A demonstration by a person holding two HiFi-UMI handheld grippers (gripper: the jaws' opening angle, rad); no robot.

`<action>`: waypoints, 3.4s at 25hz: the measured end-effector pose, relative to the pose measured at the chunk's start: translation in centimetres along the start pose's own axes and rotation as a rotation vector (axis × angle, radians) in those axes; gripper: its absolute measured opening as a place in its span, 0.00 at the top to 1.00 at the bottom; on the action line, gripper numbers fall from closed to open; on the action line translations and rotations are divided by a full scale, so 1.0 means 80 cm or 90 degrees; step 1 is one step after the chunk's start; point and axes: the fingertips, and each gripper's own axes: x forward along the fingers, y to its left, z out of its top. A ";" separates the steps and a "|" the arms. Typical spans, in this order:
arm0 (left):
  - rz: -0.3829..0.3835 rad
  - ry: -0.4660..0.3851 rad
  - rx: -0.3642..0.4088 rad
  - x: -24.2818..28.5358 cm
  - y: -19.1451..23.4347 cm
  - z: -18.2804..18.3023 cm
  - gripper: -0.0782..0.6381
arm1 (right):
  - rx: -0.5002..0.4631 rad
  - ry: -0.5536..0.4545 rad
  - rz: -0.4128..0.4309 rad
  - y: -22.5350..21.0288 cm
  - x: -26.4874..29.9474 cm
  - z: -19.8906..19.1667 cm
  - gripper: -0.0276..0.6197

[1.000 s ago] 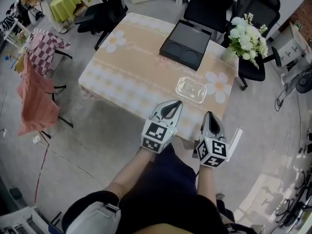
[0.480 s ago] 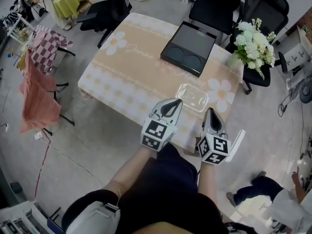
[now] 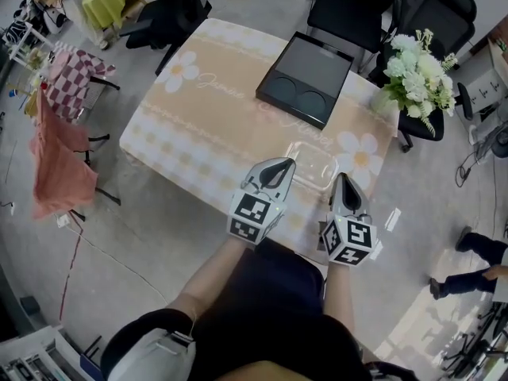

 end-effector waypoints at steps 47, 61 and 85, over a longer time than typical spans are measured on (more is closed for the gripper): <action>0.015 0.105 -0.075 -0.017 0.052 -0.068 0.88 | -0.210 0.249 0.217 0.098 0.054 -0.093 0.82; 0.039 0.117 -0.107 -0.021 0.072 -0.083 0.88 | -0.375 0.340 0.282 0.112 0.064 -0.134 0.82; 0.034 0.124 -0.103 -0.025 0.081 -0.085 0.88 | -0.378 0.405 0.295 0.116 0.065 -0.147 0.89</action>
